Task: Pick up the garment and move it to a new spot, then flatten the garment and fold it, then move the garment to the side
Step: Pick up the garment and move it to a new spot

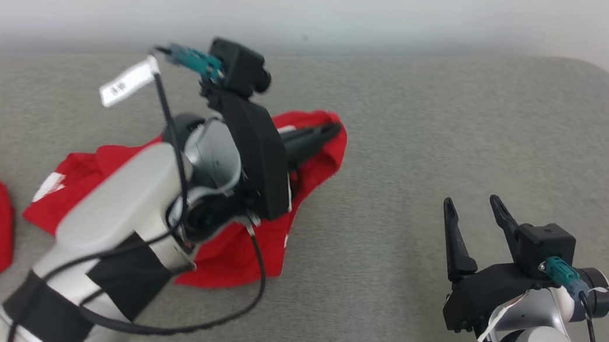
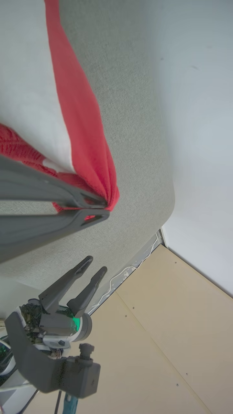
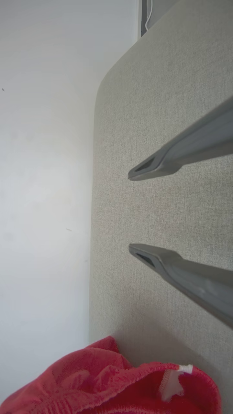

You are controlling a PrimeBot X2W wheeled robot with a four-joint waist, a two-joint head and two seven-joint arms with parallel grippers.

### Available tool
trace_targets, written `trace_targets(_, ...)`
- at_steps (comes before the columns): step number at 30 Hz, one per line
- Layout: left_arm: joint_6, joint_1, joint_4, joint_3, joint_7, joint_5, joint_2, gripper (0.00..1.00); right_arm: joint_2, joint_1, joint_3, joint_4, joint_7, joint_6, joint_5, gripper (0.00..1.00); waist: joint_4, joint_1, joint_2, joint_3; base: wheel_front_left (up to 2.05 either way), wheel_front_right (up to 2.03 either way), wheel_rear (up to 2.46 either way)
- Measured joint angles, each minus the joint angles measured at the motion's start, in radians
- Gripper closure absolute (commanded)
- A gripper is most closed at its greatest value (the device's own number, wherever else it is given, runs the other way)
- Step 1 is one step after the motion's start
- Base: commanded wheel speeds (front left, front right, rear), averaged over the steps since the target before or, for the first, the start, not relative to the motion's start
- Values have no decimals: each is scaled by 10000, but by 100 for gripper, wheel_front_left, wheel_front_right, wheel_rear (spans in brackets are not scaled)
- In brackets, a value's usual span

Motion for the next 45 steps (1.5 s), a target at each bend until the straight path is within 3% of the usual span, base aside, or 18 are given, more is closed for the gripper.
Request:
trace_targets(6, 0, 779, 391, -732, -320, -6, -644, 100, -15, 55, -117, -67, -142, -75, 29, 0, -672, 0, 0, 165, 0, 0, 0)
trace_targets(11, 0, 1194, 863, -1227, -761, -21, -815, 100, -4, 62, -163, -52, -194, -88, 42, 0, -850, 0, 1, 399, 0, 0, 0)
trace_targets(15, 0, 1190, 1177, -1507, -1020, -2, -796, 73, 73, -70, -25, -10, -251, -88, 42, 0, -779, 1, 0, 432, 0, 0, 0)
trace_targets(16, 0, 1180, 1221, -1578, -1032, -4, -794, 57, 94, -76, -29, -4, -257, -88, 42, 0, -755, 1, 0, 426, 0, 0, 0)
trace_targets(17, 0, 1177, 1254, -1689, -1097, -2, -796, 0, 94, -76, -33, 29, -263, -88, 42, 0, -726, 1, 0, 416, 0, 0, 0)
trace_targets(33, 0, 815, 1290, -2033, -2890, 512, -771, 0, 42, 70, -155, 545, -476, -81, 173, 0, -77, 1, 0, -201, 0, 0, 0)
trace_targets(37, 69, 919, 1327, -2059, -3482, 984, -357, 0, 50, 292, -119, 554, -527, -65, 251, 0, 137, 1, 1, -390, 0, 0, 0)
trace_targets(45, 920, 1862, 1172, -1916, -4723, 1647, 708, 0, 115, 757, -67, 412, -616, 71, 368, 0, 502, 0, 0, -755, 0, 0, 0)
